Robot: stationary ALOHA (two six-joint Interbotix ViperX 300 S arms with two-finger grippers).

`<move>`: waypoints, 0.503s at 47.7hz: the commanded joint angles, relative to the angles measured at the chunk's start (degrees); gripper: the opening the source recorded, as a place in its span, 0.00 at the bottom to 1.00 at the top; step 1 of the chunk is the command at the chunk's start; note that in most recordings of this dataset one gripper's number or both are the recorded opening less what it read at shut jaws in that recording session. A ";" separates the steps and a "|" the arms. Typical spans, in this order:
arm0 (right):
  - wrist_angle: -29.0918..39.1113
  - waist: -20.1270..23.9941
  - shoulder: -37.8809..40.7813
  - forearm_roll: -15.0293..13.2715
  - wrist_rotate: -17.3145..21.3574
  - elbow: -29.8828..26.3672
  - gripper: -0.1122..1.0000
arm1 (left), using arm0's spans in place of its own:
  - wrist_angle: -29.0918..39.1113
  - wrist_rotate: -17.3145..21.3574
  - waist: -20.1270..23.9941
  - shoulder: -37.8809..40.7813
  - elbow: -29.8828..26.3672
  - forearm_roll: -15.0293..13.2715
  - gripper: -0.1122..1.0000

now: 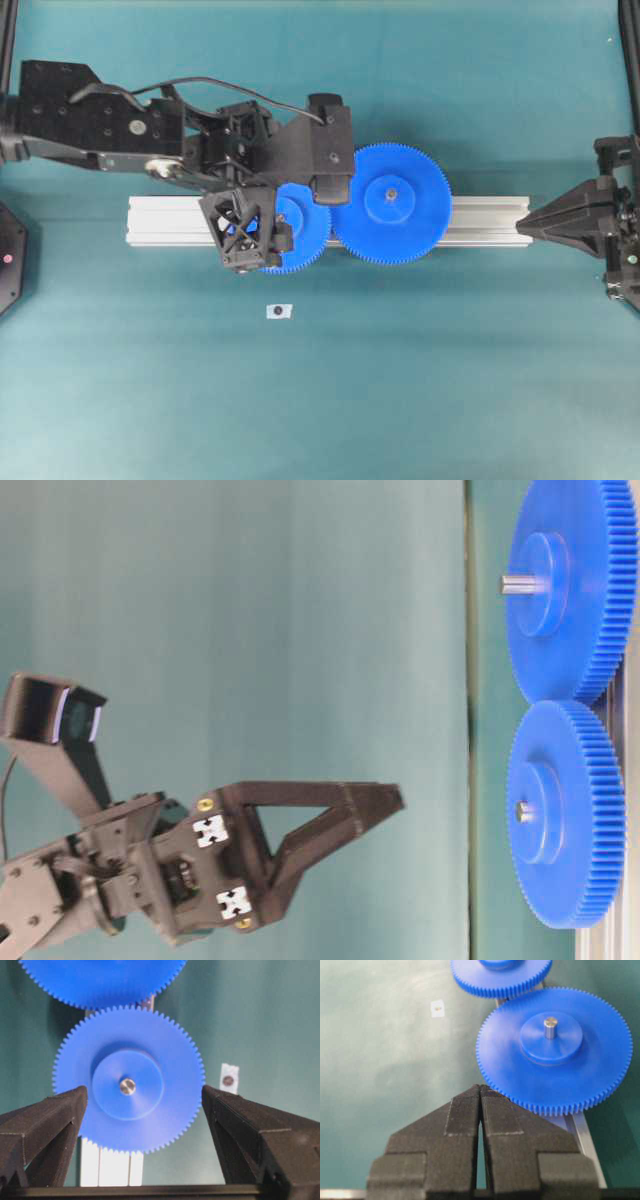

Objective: Insert the small gear onto the shaft.
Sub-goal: 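Raise and withdraw the open left gripper from the gear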

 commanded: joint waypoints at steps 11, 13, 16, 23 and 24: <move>-0.44 -0.09 0.35 0.00 0.62 -0.70 0.13 | 0.44 -0.09 -0.09 -2.46 -1.58 0.00 0.90; -0.53 -0.09 0.35 0.00 0.62 -0.62 0.13 | 0.62 -0.09 -0.09 -2.46 -1.49 0.00 0.90; -0.53 -0.09 0.35 0.00 0.62 -0.62 0.13 | 0.44 -0.09 -0.09 -2.46 -1.58 0.00 0.90; -0.53 -0.09 0.35 0.00 0.62 -0.62 0.13 | 0.44 -0.09 -0.09 -2.46 -1.49 0.00 0.90; -0.53 -0.09 0.35 0.00 0.62 -0.62 0.13 | 0.44 -0.09 -0.09 -2.46 -1.58 0.00 0.90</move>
